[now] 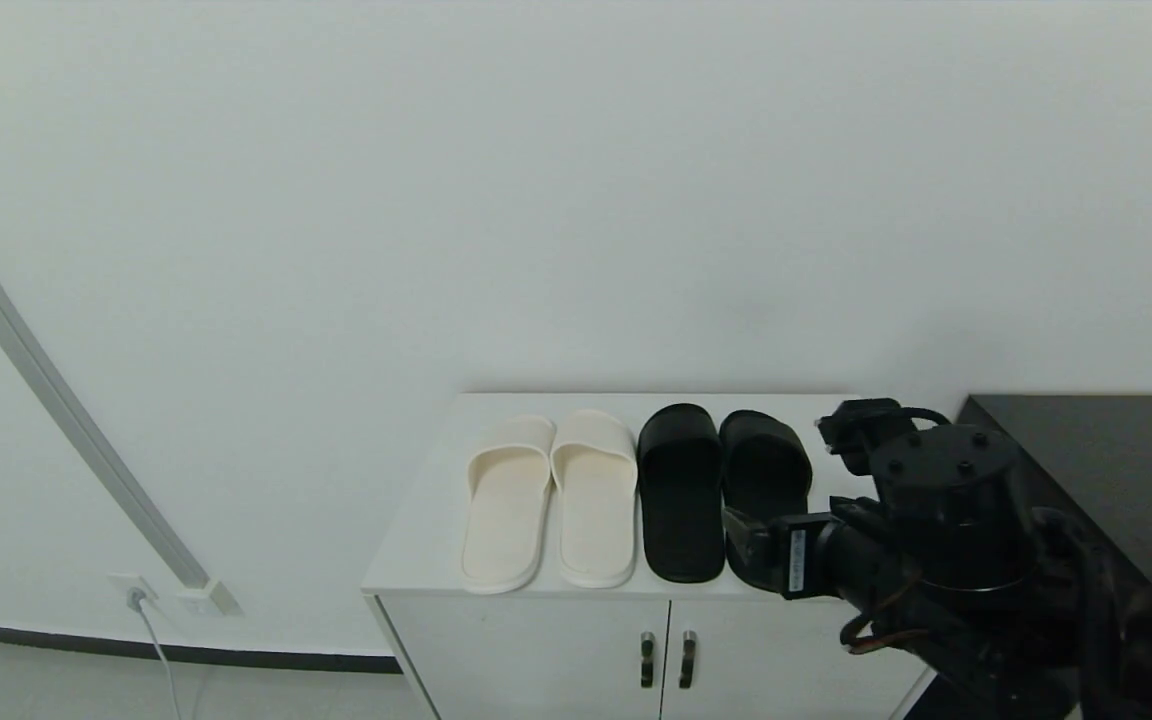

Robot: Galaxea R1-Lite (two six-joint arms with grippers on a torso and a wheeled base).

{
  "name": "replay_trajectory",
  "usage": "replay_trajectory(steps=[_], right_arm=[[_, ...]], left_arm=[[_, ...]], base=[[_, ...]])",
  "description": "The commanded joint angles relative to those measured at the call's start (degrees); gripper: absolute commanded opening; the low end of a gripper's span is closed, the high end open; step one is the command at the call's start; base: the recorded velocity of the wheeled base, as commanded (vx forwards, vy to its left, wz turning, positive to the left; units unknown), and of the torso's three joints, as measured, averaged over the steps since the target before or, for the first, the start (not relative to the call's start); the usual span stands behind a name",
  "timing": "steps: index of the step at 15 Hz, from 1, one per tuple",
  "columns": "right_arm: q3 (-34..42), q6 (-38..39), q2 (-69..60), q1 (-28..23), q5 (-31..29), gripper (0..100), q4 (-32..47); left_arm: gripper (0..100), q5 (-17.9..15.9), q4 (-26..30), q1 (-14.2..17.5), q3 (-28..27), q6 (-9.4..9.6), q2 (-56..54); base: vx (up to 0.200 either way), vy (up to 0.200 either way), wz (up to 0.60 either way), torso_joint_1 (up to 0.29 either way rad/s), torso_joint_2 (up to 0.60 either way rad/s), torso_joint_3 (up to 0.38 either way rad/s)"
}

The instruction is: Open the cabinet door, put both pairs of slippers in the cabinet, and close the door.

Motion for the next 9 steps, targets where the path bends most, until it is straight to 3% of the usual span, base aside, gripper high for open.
replay_trajectory(steps=[1, 5, 9], right_arm=[[-3.02, 1.04, 7.23, 0.41, -4.45, 100, -0.19], [-6.53, 1.31, 14.08, 0.23, -7.26, 100, -4.93], [-14.70, 0.69, 23.58, -2.76, -11.04, 100, -8.19]], left_arm=[[0, 0.01, 0.00, 0.00, 0.00, -0.01, 0.07], [0, 0.01, 0.00, 0.00, 0.00, -0.01, 0.07], [0, 0.01, 0.00, 0.00, 0.00, -0.01, 0.07]], base=[[0.000, 0.000, 0.00, 0.000, 0.00, 0.000], [0.000, 0.000, 0.00, 0.000, 0.00, 0.000], [0.000, 0.000, 0.00, 0.000, 0.00, 0.000]])
